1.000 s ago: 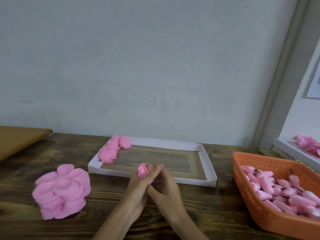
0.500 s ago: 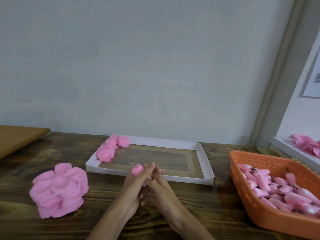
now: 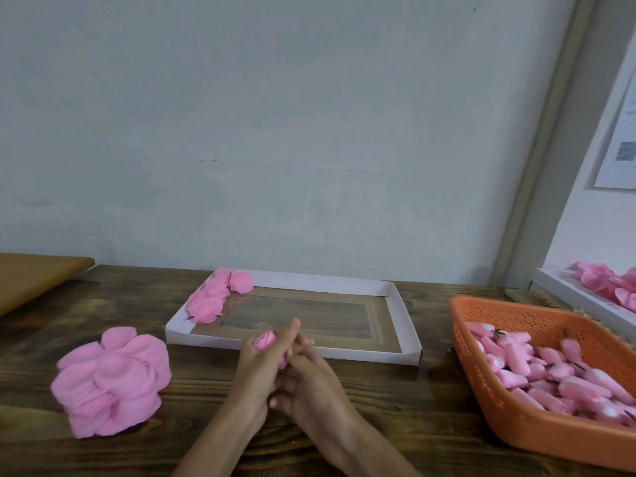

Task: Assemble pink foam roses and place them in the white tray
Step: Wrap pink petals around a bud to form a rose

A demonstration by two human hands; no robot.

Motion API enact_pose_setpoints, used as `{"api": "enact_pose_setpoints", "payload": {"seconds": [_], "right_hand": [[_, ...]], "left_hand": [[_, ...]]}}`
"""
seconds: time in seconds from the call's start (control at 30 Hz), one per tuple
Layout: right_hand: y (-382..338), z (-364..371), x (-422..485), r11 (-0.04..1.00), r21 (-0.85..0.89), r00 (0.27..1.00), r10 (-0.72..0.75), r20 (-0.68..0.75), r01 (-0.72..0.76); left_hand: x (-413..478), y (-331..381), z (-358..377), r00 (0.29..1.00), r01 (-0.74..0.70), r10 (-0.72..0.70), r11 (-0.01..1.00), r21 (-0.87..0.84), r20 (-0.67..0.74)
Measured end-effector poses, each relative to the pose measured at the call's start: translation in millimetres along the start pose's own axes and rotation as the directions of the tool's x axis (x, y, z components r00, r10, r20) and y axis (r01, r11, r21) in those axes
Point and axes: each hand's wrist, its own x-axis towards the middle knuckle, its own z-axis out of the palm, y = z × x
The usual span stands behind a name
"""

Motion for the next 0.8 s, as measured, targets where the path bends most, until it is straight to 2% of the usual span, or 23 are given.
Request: {"api": "enact_pose_setpoints", "payload": {"seconds": [0.07, 0.17, 0.3, 0.37, 0.5, 0.6, 0.7, 0.8], "right_hand": [[0.3, 1.6, -0.8, 0.997, 0.074, 0.999, -0.038, 0.019, 0.037], [-3.0, 0.8, -1.8, 0.997, 0.01, 0.996, -0.076, 0.037, 0.076], [-4.7, 3.8, -3.0, 0.997, -0.057, 0.998, 0.052, -0.02, -0.053], [-5.5, 5.0, -4.7, 0.993, -0.09, 0.996, 0.071, -0.058, -0.076], [-4.8, 7.3, -8.7, 0.997, -0.063, 0.997, -0.051, -0.058, 0.047], [-4.7, 6.0, -9.5, 0.987, -0.116, 0.993, -0.115, -0.041, 0.11], [-5.3, 5.7, -8.0, 0.992, -0.116, 0.998, -0.054, -0.036, 0.049], [-4.6, 5.6, -7.0, 0.994, -0.098, 0.999, 0.045, -0.03, -0.047]], "left_hand": [[0.8, 2.1, 0.4, 0.999, -0.008, 0.007, 1.0, -0.028, -0.032], [-0.1, 6.0, -1.8, 1.0, 0.004, -0.004, 1.0, 0.027, 0.02], [-0.1, 3.5, -4.3, 0.994, 0.01, -0.017, 0.998, 0.064, 0.104], [1.1, 0.8, -3.9, 0.995, 0.003, -0.01, 0.998, 0.063, 0.103], [4.7, -4.1, -4.3, 1.0, 0.029, -0.029, 0.999, 0.039, 0.001], [6.3, -5.5, -4.5, 0.998, 0.064, -0.064, 0.998, 0.016, 0.004], [9.8, -7.1, -6.3, 0.998, 0.054, -0.055, 0.998, 0.033, 0.024], [10.8, -5.8, -6.6, 0.998, 0.04, -0.037, 0.997, -0.06, 0.054]]}}
